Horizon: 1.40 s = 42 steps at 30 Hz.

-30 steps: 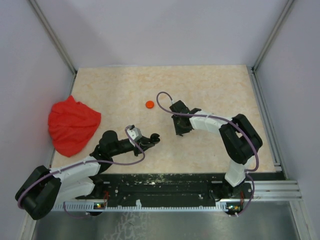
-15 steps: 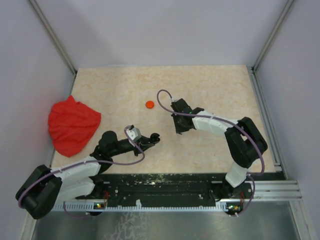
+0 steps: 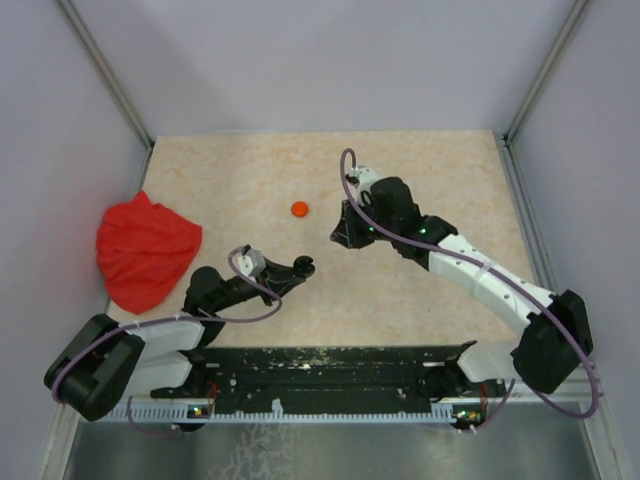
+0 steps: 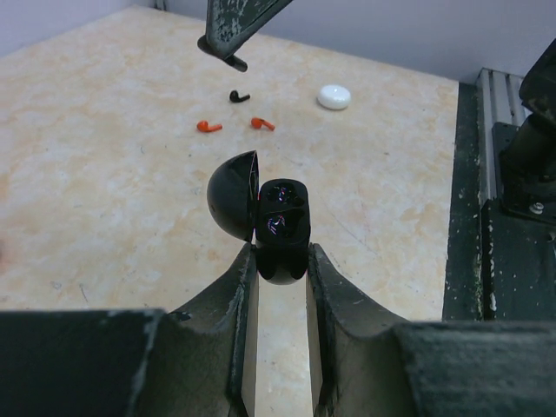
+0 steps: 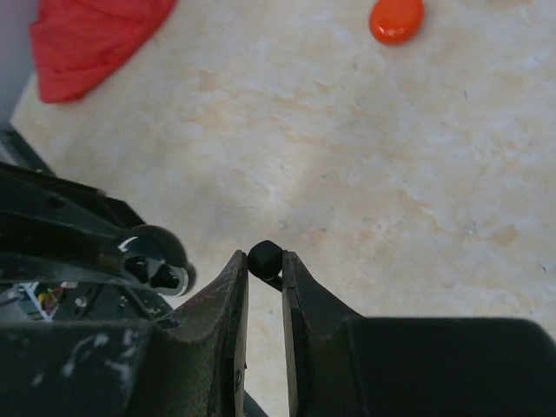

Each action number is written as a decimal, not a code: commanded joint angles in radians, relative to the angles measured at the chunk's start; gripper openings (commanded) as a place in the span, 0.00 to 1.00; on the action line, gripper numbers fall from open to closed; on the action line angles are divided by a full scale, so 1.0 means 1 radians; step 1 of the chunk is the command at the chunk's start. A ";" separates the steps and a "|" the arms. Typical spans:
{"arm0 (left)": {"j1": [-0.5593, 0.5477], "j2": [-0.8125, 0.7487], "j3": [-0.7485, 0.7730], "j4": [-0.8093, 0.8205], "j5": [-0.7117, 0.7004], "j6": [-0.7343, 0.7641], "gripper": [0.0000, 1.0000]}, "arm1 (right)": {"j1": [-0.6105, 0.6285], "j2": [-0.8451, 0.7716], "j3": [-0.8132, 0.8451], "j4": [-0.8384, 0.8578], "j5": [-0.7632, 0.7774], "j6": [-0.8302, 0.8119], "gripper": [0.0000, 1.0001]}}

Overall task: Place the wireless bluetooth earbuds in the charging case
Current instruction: Place the earbud in the charging case.

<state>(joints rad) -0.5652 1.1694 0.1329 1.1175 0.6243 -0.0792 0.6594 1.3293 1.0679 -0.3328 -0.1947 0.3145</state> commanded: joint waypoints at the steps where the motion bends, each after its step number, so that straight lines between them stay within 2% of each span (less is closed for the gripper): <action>1: 0.013 0.023 0.012 0.194 0.062 -0.070 0.01 | 0.015 -0.111 0.009 0.135 -0.178 0.005 0.12; 5: 0.014 0.027 0.013 0.300 0.075 -0.115 0.01 | 0.035 -0.181 -0.028 0.257 -0.304 0.055 0.12; 12: 0.014 -0.004 0.028 0.355 0.085 -0.149 0.01 | 0.106 -0.206 -0.083 0.427 -0.387 0.123 0.12; 19: 0.014 -0.010 0.059 0.360 0.102 -0.167 0.00 | 0.171 -0.193 -0.096 0.469 -0.405 0.120 0.12; 42: 0.014 -0.029 0.071 0.445 0.158 -0.206 0.00 | 0.180 -0.144 -0.135 0.481 -0.388 0.116 0.12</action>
<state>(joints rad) -0.5541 1.1572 0.1829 1.4773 0.7670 -0.2630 0.8314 1.1740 0.9276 0.0917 -0.5793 0.4316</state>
